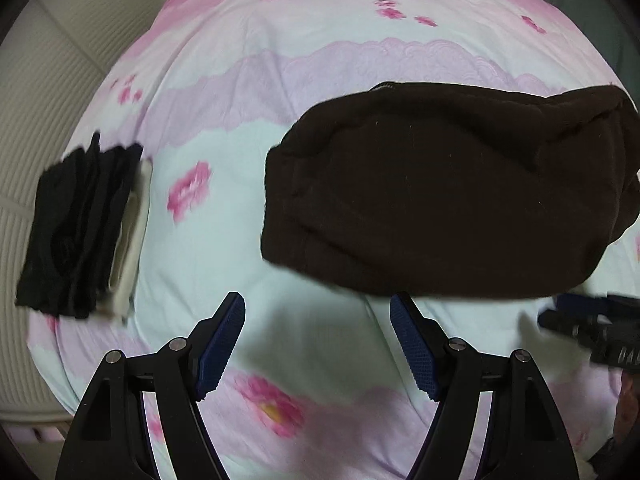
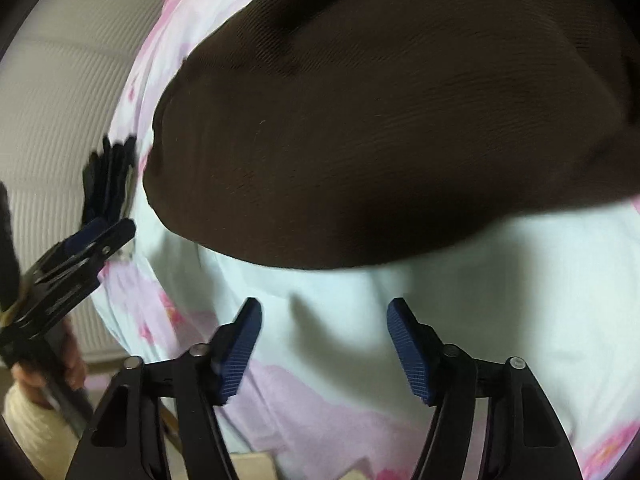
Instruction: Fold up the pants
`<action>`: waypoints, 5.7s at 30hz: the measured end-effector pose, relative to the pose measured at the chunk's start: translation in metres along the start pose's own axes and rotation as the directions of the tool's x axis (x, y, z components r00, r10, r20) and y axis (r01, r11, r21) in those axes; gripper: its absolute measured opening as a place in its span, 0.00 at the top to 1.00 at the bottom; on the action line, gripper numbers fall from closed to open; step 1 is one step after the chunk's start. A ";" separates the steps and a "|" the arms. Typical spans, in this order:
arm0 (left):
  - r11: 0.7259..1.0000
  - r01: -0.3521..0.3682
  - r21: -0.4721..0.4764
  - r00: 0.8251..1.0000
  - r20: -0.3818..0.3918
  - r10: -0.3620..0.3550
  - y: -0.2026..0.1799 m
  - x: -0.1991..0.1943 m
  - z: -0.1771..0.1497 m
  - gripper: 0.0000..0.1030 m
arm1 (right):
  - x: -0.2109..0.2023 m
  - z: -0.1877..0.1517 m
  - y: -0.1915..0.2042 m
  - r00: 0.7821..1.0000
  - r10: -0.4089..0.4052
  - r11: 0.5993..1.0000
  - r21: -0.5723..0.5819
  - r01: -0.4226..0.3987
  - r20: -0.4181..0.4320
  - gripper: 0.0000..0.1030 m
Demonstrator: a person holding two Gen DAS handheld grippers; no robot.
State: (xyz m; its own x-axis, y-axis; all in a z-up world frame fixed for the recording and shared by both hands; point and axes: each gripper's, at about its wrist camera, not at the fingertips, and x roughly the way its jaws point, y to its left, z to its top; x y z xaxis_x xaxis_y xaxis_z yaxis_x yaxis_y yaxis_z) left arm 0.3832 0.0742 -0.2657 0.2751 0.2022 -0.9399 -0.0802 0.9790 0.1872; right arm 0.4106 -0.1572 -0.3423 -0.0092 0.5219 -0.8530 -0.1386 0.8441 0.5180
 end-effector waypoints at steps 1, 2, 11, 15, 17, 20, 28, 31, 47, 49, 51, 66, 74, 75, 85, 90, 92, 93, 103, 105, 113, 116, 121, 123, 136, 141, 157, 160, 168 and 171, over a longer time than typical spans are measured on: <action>1.000 0.006 -0.010 1.000 -0.001 -0.006 0.005 0.004 -0.001 0.28 | -0.001 0.005 0.004 1.000 -0.003 1.000 -0.018 0.003 0.016 0.39; 1.000 0.010 -0.018 1.000 0.000 -0.010 0.005 0.003 -0.003 0.28 | -0.005 0.009 0.008 0.999 0.002 1.000 -0.021 -0.001 0.032 0.39; 0.997 0.020 -0.076 1.000 -0.004 -0.020 0.016 -0.001 -0.009 0.28 | -0.038 0.059 0.036 0.978 0.006 0.989 -0.149 0.025 0.207 0.39; 0.997 0.024 -0.072 1.000 -0.006 -0.024 0.017 -0.004 -0.013 0.28 | -0.013 0.053 0.023 0.989 -0.033 0.987 -0.153 0.055 0.144 0.39; 0.997 0.027 -0.078 1.000 -0.009 -0.028 0.018 -0.004 -0.016 0.28 | -0.007 0.044 0.012 0.992 -0.037 0.991 -0.124 0.052 0.124 0.39; 0.994 0.038 -0.100 0.999 -0.023 -0.040 0.022 -0.001 -0.019 0.28 | -0.001 0.038 0.000 0.996 -0.010 0.998 -0.065 0.015 0.091 0.39; 0.994 0.049 -0.097 0.998 -0.025 -0.051 0.018 -0.002 -0.021 0.28 | -0.012 0.045 0.028 0.987 -0.102 0.985 -0.125 0.118 0.126 0.68; 0.995 0.048 -0.092 0.999 -0.012 -0.049 0.018 -0.006 -0.020 0.28 | -0.008 0.044 0.032 0.982 -0.153 0.980 -0.114 0.165 0.107 0.76; 0.995 0.084 -0.054 0.996 0.018 -0.083 -0.011 -0.021 -0.008 0.28 | -0.060 -0.006 -0.001 0.985 -0.116 0.992 0.059 0.110 0.125 0.48; 0.994 0.108 -0.034 0.994 0.032 -0.107 -0.020 -0.025 -0.002 0.28 | -0.086 -0.008 -0.014 0.970 -0.154 0.987 0.082 0.141 0.186 0.46; 0.991 0.137 0.011 0.989 0.051 -0.137 -0.033 -0.029 0.007 0.28 | -0.108 -0.006 -0.033 0.953 -0.183 0.980 0.126 0.156 0.241 0.46; 0.945 0.108 0.309 0.971 0.171 -0.167 -0.114 -0.048 0.083 0.27 | -0.184 0.057 -0.163 0.822 -0.382 0.909 0.335 0.250 0.422 0.47; 0.821 0.334 0.463 0.917 0.042 -0.396 -0.125 -0.032 0.134 0.27 | -0.145 0.088 -0.192 0.862 -0.371 0.889 0.401 0.222 0.345 0.53; 0.800 0.353 0.486 0.910 0.021 -0.415 -0.129 -0.029 0.140 0.27 | -0.143 0.089 -0.197 0.867 -0.362 0.884 0.420 0.204 0.342 0.53; 0.738 0.434 0.518 0.899 -0.196 -0.391 -0.165 0.035 0.187 0.28 | -0.130 0.091 -0.229 0.902 -0.285 0.836 0.545 0.068 0.325 0.81; 0.717 0.418 0.558 0.904 -0.176 -0.390 -0.166 0.031 0.187 0.28 | -0.189 0.054 -0.211 0.813 -0.419 0.805 0.580 0.127 0.404 0.84; 0.674 0.407 0.616 0.907 -0.185 -0.379 -0.176 0.029 0.183 0.28 | -0.197 0.042 -0.211 0.810 -0.450 0.789 0.592 0.164 0.375 0.84; 0.655 0.399 0.641 0.910 -0.187 -0.371 -0.182 0.029 0.181 0.28 | -0.194 0.041 -0.213 0.819 -0.446 0.790 0.589 0.170 0.361 0.84; 0.734 0.321 0.598 0.947 -0.186 -0.263 -0.187 0.064 0.190 0.28 | -0.185 0.051 -0.222 0.830 -0.432 0.794 0.585 0.165 0.352 0.84; 0.753 0.289 0.591 0.957 -0.171 -0.233 -0.184 0.068 0.185 0.28 | -0.184 0.054 -0.225 0.836 -0.430 0.793 0.585 0.169 0.341 0.81; 0.857 0.190 0.479 0.971 0.036 -0.235 -0.158 0.011 0.149 0.27 | -0.197 0.048 -0.207 0.820 -0.453 0.832 0.497 0.247 0.350 0.45; 0.876 0.219 0.429 0.964 0.045 -0.262 -0.152 -0.006 0.122 0.27 | -0.214 0.050 -0.191 0.770 -0.457 0.868 0.413 0.275 0.446 0.26; 0.897 0.284 0.339 0.955 -0.011 -0.298 -0.153 -0.012 0.082 0.27 | -0.215 0.088 -0.206 0.786 -0.401 0.904 0.343 0.255 0.471 0.26; 0.902 0.291 0.319 0.953 -0.018 -0.301 -0.155 -0.014 0.070 0.27 | -0.207 0.097 -0.218 0.811 -0.370 0.907 0.365 0.210 0.454 0.28; 0.907 0.225 0.357 0.968 0.022 -0.248 -0.191 -0.022 0.061 0.27 | -0.139 0.089 -0.285 0.919 -0.202 0.837 0.546 -0.017 0.338 0.37; 0.913 0.236 0.334 0.969 -0.011 -0.246 -0.194 -0.013 0.055 0.27 | -0.129 0.088 -0.292 0.922 -0.175 0.818 0.573 -0.059 0.345 0.37; 0.893 0.350 0.282 0.934 -0.024 -0.358 -0.191 -0.022 0.044 0.27 | -0.195 0.073 -0.234 0.851 -0.262 0.869 0.495 0.002 0.455 0.74; 0.893 0.364 0.264 0.931 -0.068 -0.359 -0.202 -0.008 0.039 0.28 | -0.206 0.064 -0.229 0.838 -0.262 0.860 0.510 -0.022 0.478 0.74; 0.891 0.221 0.397 0.975 -0.090 -0.202 -0.233 0.030 0.020 0.27 | -0.199 0.064 -0.229 0.857 -0.274 0.839 0.544 -0.009 0.437 0.74; 0.894 0.236 0.382 0.972 -0.094 -0.217 -0.230 0.018 0.028 0.28 | -0.205 0.062 -0.211 0.846 -0.318 0.852 0.521 0.057 0.428 0.74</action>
State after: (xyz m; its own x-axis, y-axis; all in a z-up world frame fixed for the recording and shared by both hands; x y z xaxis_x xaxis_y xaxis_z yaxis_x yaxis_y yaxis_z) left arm 0.4330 -0.1461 -0.3178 0.1946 -0.0180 -0.9807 0.3590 0.9318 0.0542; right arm 0.5028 -0.4349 -0.2725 0.4597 0.2258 -0.8589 0.3974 0.8126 0.4263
